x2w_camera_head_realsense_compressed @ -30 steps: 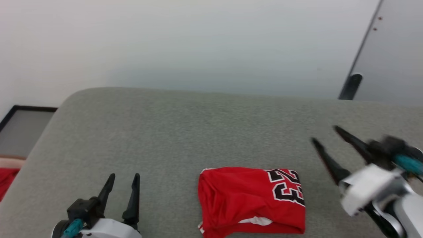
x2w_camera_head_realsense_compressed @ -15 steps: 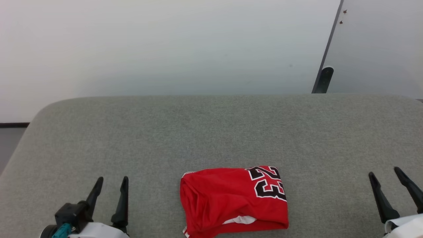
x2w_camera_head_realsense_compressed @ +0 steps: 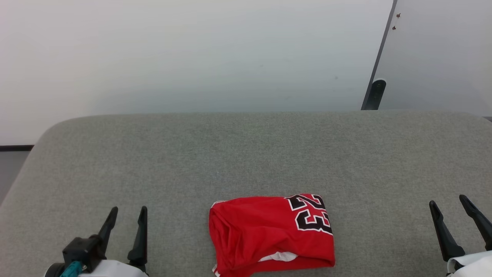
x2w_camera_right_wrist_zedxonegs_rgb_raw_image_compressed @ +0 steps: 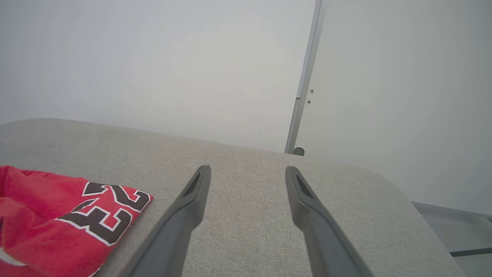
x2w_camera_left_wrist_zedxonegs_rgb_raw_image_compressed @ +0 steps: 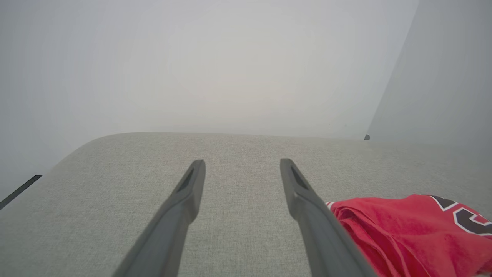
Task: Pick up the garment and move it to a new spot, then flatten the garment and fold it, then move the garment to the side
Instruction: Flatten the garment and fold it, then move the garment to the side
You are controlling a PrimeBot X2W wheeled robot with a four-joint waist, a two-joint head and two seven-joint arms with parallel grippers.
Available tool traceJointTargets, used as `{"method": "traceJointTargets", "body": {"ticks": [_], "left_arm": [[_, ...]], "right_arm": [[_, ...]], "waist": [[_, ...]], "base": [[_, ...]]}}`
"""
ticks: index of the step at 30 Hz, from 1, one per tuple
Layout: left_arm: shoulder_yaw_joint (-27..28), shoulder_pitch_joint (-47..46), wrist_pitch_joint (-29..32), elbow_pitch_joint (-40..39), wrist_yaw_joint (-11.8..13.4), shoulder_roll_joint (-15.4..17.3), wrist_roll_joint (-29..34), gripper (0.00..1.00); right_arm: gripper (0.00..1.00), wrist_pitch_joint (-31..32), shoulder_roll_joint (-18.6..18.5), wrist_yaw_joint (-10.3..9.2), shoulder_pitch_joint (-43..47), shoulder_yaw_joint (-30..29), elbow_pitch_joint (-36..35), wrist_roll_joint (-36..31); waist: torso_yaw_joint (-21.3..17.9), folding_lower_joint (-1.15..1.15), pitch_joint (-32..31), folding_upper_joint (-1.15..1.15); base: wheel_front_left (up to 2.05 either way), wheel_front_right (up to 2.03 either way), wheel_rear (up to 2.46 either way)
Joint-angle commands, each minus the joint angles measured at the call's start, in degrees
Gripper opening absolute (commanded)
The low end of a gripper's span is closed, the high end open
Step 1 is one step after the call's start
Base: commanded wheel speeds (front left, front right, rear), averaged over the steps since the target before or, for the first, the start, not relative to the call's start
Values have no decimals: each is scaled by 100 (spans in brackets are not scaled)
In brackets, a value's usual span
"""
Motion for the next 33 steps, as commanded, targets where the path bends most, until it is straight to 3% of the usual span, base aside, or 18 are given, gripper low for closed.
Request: {"method": "traceJointTargets", "body": {"ticks": [1,9,27,33], "left_arm": [[17,67,1,-15,-16,4,12,100],[-60,-10,1,5,-16,-13,42,100],[329,91,1,-3,-15,-124,168,100],[286,120,1,25,-15,-151,197,100]], "right_arm": [[100,-21,3,-6,36,-15,-13,-26],[100,-19,22,-6,46,22,-10,-67],[100,113,311,-6,-434,864,208,-83],[100,794,267,-6,-667,1072,314,336]], "waist": [[10,0,-4,0],[198,0,-28,0],[1338,0,-199,0],[1446,0,-199,0]], "base": [[0,0,0],[0,0,0],[0,0,0],[0,0,0]]}}
